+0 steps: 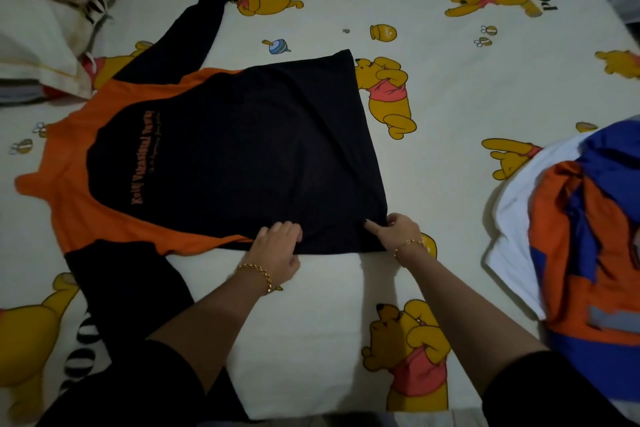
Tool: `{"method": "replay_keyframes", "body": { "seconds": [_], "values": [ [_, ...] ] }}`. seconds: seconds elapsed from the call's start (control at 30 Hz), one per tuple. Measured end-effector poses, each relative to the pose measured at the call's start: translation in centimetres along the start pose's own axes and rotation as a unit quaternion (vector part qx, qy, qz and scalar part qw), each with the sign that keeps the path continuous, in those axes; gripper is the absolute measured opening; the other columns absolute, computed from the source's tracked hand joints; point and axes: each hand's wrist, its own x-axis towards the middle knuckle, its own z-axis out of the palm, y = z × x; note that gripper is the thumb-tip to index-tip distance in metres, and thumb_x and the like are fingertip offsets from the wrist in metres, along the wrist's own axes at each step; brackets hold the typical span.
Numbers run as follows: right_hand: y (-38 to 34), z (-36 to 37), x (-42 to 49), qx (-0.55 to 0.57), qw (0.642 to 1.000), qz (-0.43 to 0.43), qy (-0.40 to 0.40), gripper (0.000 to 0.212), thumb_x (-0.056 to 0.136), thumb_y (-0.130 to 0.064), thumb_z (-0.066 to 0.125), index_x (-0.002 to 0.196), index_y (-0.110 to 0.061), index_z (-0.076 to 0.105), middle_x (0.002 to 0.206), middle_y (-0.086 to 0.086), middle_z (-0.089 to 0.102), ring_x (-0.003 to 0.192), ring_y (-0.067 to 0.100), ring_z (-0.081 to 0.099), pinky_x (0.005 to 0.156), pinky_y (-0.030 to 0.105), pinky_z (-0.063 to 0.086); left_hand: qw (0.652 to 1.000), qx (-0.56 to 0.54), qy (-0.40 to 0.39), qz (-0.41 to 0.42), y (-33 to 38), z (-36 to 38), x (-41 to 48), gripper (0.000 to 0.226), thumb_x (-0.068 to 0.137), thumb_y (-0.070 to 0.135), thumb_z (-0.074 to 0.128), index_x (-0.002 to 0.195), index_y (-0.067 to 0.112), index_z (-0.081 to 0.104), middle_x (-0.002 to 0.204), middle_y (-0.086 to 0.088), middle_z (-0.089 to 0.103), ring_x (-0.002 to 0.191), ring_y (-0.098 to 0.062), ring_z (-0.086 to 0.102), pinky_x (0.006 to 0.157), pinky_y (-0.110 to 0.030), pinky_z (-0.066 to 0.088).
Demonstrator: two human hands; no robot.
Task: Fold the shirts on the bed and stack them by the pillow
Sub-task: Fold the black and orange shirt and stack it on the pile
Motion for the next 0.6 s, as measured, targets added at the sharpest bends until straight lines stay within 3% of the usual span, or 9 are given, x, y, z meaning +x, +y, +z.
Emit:
{"method": "replay_keyframes", "body": {
  "seconds": [0.17,0.23,0.33,0.4,0.5,0.6],
  "values": [
    [0.7,-0.8,-1.4,-0.074,0.995,-0.009,-0.062,0.032,0.083,-0.036,0.069,0.101,-0.01,0.067,0.094,0.006,0.066,0.081,0.019,0.054,0.069,0.027,0.041,0.986,0.15,-0.034,-0.063,-1.3,-0.4,-1.2,0.03,0.085,0.009,0.044,0.114,0.018,0.047,0.11,-0.002,0.052,0.102,-0.023,0.051,0.086,-0.035,0.037],
    [1.0,-1.8,-1.7,-0.069,0.996,-0.003,-0.049,0.031,0.086,-0.034,0.067,0.103,-0.008,0.067,0.097,0.009,0.067,0.082,0.021,0.056,0.07,0.028,0.044,0.988,0.132,-0.054,-0.066,-1.5,-0.5,-1.6,0.026,0.088,0.008,0.042,0.112,0.015,0.049,0.108,-0.005,0.054,0.096,-0.024,0.055,0.079,-0.035,0.04],
    [1.5,-3.5,-2.2,-0.09,0.995,0.001,-0.032,0.031,0.087,-0.036,0.065,0.1,-0.008,0.067,0.081,0.005,0.061,0.074,0.019,0.054,0.063,0.024,0.041,0.996,0.066,-0.052,-0.042,-0.9,-0.9,-2.1,0.018,0.088,0.01,0.041,0.103,0.012,0.05,0.1,-0.006,0.054,0.08,-0.023,0.054,0.06,-0.032,0.039],
    [1.9,-3.8,-2.5,-0.12,0.992,0.008,-0.03,0.032,0.086,-0.036,0.065,0.1,-0.007,0.067,0.078,0.003,0.059,0.074,0.019,0.053,0.062,0.024,0.04,0.997,0.048,-0.051,-0.019,-0.4,-1.0,-2.7,0.015,0.088,0.012,0.041,0.1,0.012,0.05,0.097,-0.004,0.052,0.078,-0.021,0.053,0.059,-0.032,0.04],
    [2.7,-2.8,-3.3,-0.108,0.994,0.017,-0.005,0.03,0.084,-0.028,0.068,0.106,-0.008,0.064,0.093,0.008,0.062,0.085,0.024,0.056,0.07,0.03,0.045,0.998,0.023,-0.058,-0.016,-0.4,-0.2,-3.7,0.014,0.089,0.008,0.042,0.1,0.011,0.049,0.097,-0.005,0.052,0.08,-0.022,0.056,0.064,-0.033,0.046],
    [2.8,-0.5,-4.6,-0.083,0.993,-0.033,0.072,0.046,0.079,-0.023,0.071,0.118,-0.009,0.05,0.114,0.012,0.053,0.1,0.028,0.052,0.073,0.033,0.043,0.999,-0.01,-0.035,-0.039,-1.3,0.5,-4.4,0.013,0.085,0.003,0.047,0.094,0.012,0.048,0.094,-0.005,0.054,0.082,-0.023,0.055,0.066,-0.034,0.046]
  ]
}}
